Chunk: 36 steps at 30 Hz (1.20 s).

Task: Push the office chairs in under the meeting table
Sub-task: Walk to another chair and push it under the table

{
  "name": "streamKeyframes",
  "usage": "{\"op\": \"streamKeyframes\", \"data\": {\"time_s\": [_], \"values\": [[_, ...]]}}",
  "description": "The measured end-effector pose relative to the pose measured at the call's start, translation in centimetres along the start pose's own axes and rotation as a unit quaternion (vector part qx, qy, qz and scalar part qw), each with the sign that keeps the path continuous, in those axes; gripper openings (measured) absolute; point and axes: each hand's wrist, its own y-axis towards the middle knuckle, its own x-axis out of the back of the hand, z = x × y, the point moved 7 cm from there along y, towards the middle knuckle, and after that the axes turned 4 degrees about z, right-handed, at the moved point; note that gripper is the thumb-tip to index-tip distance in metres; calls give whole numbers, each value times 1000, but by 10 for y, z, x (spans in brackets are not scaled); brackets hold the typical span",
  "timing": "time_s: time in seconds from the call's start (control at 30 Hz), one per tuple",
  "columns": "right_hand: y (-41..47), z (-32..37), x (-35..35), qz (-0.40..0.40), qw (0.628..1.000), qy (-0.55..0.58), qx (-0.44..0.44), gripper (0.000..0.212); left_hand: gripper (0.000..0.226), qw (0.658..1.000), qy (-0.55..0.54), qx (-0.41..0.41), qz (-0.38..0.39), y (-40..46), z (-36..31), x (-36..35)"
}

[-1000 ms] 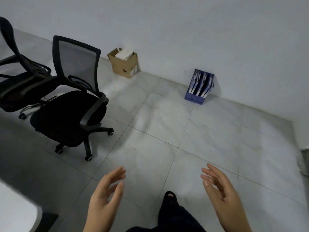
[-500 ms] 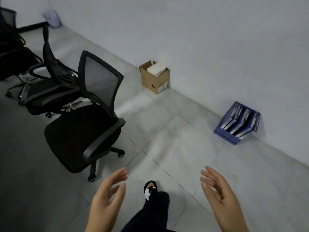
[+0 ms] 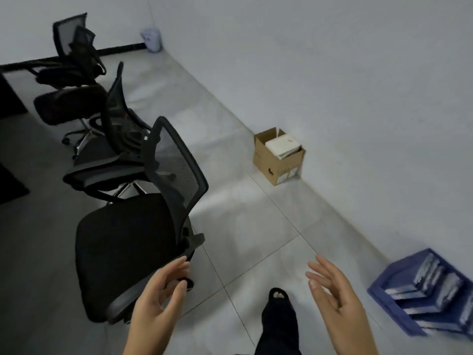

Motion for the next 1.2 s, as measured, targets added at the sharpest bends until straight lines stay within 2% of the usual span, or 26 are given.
{"op": "streamKeyframes", "data": {"time_s": [0.27, 0.33, 0.47, 0.63, 0.93, 1.2], "values": [[205, 25, 15, 154, 987, -21, 46, 41, 57, 989, -27, 10, -148, 100, -29, -75], [247, 30, 7, 203, 978, -23, 47, 32, 62, 982, -28, 18, -186, 116, -31, -82], [316, 35, -32, 292, 955, -35, 46, 33, 64, 960, -31, 47, -275, 137, -28, -81], [388, 47, -110, 405, 910, -55, 67, 37, 63, 924, -44, 64, -375, 176, -18, -67], [475, 92, -260, 524, 840, -69, 125, 35, 60, 872, -45, 72, -482, 259, -24, -6], [501, 113, -364, 661, 727, -115, 147, 32, 62, 775, -72, 131, -614, 269, -18, -4]]}}
